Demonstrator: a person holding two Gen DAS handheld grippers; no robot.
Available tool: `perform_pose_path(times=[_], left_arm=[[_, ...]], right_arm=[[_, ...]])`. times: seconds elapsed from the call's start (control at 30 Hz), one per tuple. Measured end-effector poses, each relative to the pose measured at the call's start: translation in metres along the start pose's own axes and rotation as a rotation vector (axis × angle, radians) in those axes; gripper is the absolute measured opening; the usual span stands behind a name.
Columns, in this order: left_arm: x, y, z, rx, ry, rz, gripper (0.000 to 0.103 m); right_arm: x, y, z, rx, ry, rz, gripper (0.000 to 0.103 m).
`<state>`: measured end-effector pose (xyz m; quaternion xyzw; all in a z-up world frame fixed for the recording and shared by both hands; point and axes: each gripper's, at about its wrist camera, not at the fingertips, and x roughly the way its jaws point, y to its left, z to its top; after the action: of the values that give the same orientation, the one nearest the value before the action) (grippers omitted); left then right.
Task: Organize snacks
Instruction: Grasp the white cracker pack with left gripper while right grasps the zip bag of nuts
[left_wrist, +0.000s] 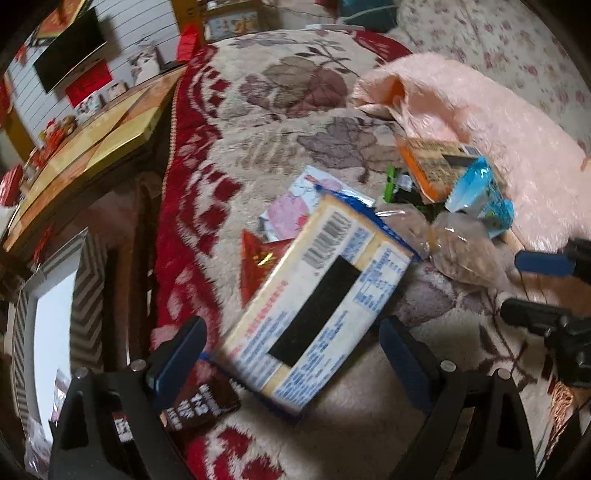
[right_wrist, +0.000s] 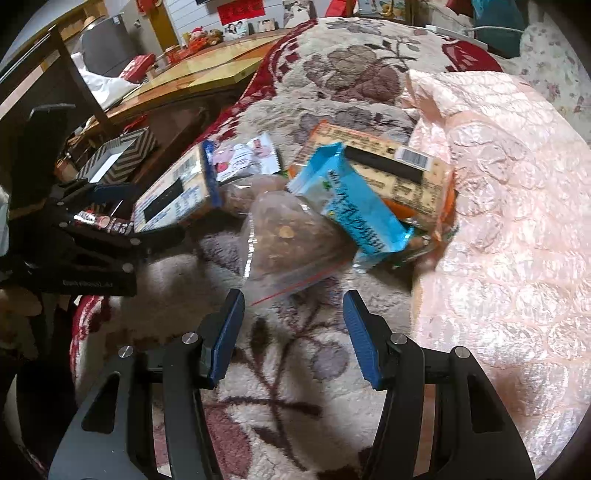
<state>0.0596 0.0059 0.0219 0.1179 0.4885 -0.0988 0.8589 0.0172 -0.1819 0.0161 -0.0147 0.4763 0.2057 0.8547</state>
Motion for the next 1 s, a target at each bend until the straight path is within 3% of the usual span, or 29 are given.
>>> perform_pose_path(times=[0.27, 0.47, 1.0], left_arm=[[0.01, -0.011, 0.011, 0.035, -0.003, -0.008, 0.096], [0.014, -0.004, 0.017, -0.065, 0.002, -0.063, 0.086], [0.012, 0.007, 0.012, -0.137, -0.011, -0.062, 0.069]], right_arm=[[-0.006, -0.007, 0.004, 0.004, -0.017, 0.006, 0.058], [-0.008, -0.007, 0.013, 0.002, -0.028, 0.066, 0.063], [0.051, 0.012, 0.06, -0.124, 0.044, 0.033, 0.061]])
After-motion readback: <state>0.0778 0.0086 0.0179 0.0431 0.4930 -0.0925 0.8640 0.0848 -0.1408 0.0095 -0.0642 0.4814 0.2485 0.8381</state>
